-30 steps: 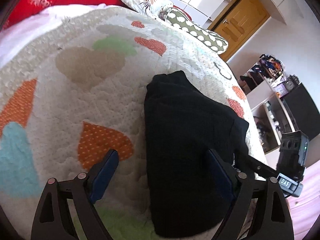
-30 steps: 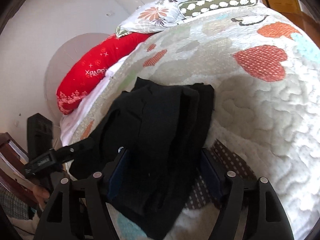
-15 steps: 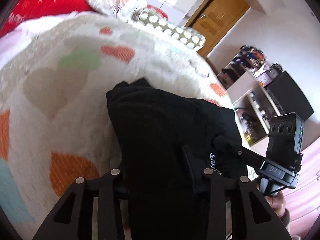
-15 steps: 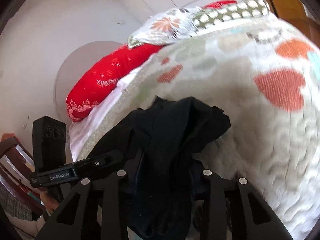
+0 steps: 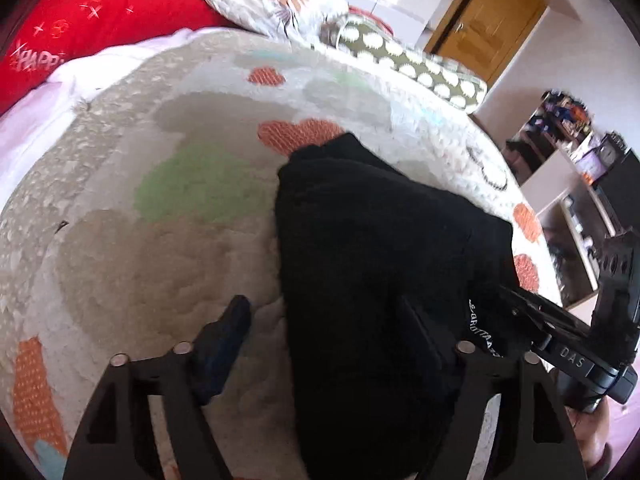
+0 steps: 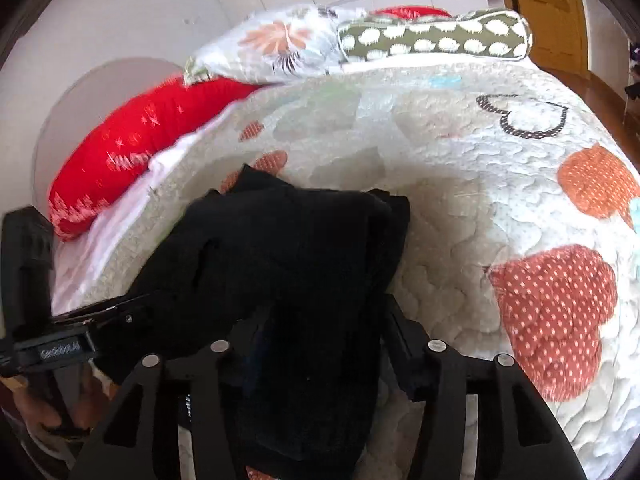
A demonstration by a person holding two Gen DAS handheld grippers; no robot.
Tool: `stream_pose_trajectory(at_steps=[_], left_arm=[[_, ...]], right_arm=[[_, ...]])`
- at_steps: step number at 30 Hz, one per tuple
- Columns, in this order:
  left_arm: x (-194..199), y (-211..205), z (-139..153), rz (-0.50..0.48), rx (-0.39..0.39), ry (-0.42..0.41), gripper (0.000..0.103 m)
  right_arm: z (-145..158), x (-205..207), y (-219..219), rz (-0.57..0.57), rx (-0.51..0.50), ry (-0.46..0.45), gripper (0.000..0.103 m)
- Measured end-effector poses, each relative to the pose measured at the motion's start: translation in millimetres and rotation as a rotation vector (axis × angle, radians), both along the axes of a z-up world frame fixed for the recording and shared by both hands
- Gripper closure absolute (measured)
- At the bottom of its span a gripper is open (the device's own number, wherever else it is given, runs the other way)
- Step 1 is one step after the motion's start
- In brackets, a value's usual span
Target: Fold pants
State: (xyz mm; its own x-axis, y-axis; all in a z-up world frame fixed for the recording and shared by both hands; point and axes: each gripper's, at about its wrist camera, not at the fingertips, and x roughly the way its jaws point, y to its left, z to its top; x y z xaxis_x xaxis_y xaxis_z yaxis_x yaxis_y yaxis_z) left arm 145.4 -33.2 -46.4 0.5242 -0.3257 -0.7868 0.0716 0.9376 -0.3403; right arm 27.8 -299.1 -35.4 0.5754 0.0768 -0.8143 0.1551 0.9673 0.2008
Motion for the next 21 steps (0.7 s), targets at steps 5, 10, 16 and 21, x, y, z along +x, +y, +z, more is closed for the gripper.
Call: stream_pose_trajectory(at_steps=[5,10,16,21], left_arm=[[-18,3,8,0.037,0.056,-0.04,0.024],[-49,-4,26,0.078,0.104,-0.094,0.024],[-78,-8,45,0.113,0.152,-0.146,0.024],[-102,-13,56,0.127,0.203,-0.203,0.024]], right_arm=[[23,-17,4,-0.015,-0.072,-0.021,0.042],[43,-33,22,0.024,-0.076,-0.065,0.041],[47,-41,43,0.017,-0.11,-0.084,0.036],[47,-49,63,0.004,-0.172,-0.092,0.031]])
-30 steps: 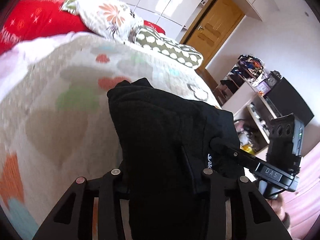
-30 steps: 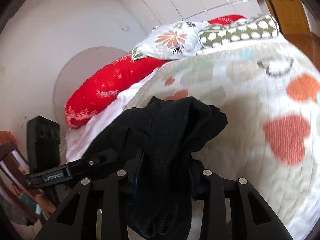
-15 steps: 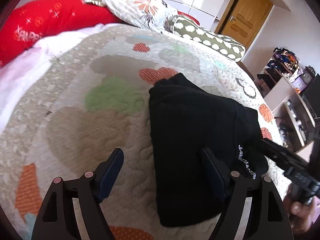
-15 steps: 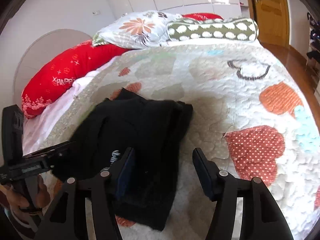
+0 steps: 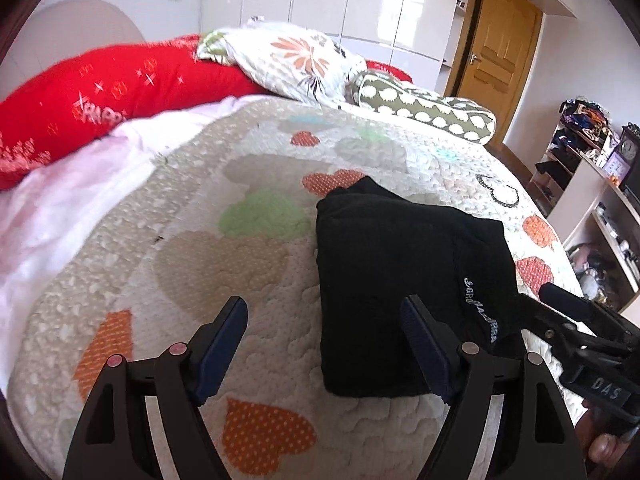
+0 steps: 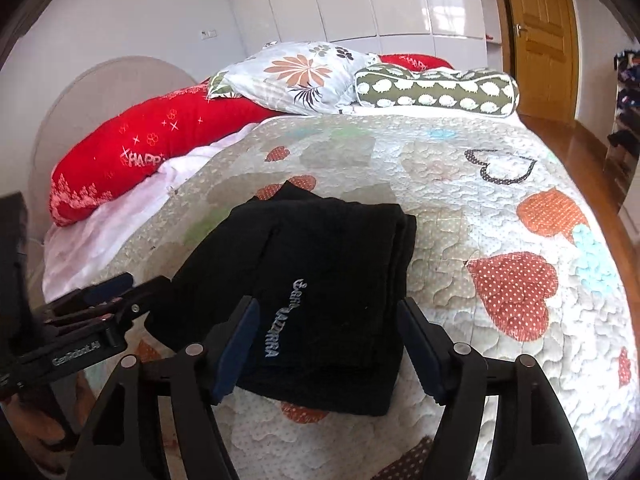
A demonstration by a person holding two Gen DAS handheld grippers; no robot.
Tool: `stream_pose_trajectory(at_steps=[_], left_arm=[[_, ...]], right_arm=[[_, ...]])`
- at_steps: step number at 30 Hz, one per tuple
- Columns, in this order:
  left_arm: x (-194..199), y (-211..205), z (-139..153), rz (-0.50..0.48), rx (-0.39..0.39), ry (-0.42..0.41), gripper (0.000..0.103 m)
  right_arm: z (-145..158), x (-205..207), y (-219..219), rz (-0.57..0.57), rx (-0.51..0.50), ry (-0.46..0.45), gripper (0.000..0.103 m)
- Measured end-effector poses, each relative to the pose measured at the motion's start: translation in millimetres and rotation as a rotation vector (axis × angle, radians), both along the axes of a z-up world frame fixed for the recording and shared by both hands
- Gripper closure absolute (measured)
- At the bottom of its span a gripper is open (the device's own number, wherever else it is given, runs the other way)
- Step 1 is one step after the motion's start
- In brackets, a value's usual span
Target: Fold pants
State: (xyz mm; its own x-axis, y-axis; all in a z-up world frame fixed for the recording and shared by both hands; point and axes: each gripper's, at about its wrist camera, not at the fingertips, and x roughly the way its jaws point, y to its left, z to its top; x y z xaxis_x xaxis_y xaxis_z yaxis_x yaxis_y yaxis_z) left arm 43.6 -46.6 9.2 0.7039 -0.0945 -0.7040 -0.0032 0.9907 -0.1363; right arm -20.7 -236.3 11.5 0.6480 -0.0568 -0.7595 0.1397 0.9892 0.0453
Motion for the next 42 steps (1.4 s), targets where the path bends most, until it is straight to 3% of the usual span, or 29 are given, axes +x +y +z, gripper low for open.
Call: stream_pose_trajectory(at_steps=[6,8,15,29,42], left_arm=[[-36,-5,14,0.021,0.031,-0.054,0.021],[-45,-3,18,0.035,0.026,-0.065,0.02],[-70,-3,29,0.054,0.029,-0.097,0.02],[-93,-6,42,0.042,0.06,-0.141,0.02],[-98,-11,41,0.025,0.079,-0.15,0.02]], right_arm=[[12,-13,13,-0.021,-0.062,-0.043,0.028],[21,-20,14,-0.044,-0.063,-0.076,0.017],[45,-42,20,-0.033,-0.056,-0.177,0.017],[48,-64,26,-0.013,-0.039,-0.199,0.016],[42,-69,26,0.0,-0.02,-0.149,0.016]])
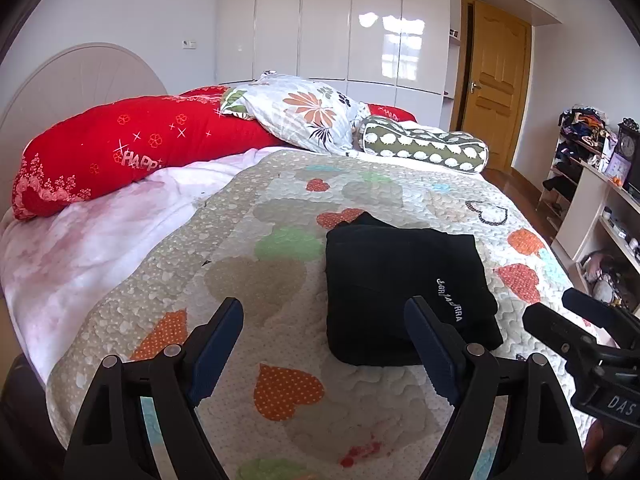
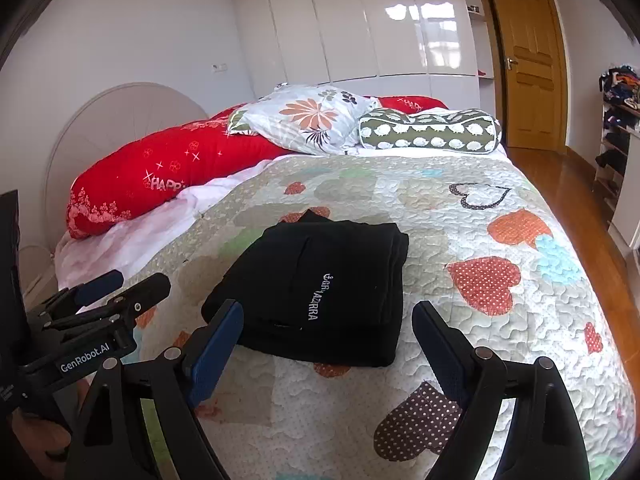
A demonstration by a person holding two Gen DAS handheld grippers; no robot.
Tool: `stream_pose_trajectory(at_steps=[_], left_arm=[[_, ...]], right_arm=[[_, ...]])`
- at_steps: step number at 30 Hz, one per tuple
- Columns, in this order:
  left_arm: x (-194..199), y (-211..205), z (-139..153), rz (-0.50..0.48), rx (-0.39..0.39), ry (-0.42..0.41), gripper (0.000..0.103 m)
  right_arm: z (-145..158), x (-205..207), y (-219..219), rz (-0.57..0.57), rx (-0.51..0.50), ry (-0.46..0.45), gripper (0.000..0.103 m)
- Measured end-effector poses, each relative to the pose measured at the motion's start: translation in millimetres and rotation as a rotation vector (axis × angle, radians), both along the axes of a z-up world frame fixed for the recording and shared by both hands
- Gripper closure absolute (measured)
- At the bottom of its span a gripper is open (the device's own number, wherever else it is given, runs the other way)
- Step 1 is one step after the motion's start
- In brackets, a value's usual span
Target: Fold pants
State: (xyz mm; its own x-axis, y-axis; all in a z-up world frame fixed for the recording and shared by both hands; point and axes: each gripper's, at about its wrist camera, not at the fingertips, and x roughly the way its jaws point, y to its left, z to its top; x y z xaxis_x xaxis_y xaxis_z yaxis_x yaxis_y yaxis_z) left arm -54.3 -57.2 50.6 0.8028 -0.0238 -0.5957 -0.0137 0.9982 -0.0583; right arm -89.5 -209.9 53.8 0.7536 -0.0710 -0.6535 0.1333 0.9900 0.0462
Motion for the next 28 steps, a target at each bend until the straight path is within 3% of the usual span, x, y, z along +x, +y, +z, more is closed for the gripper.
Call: stream_pose_trajectory(at_steps=[28], left_arm=[[-1,-10,-4,-0.052,-0.005,-0.003,0.02]], right_arm=[[-8,-4,-13,-0.02,0.01,0.04,0.016]])
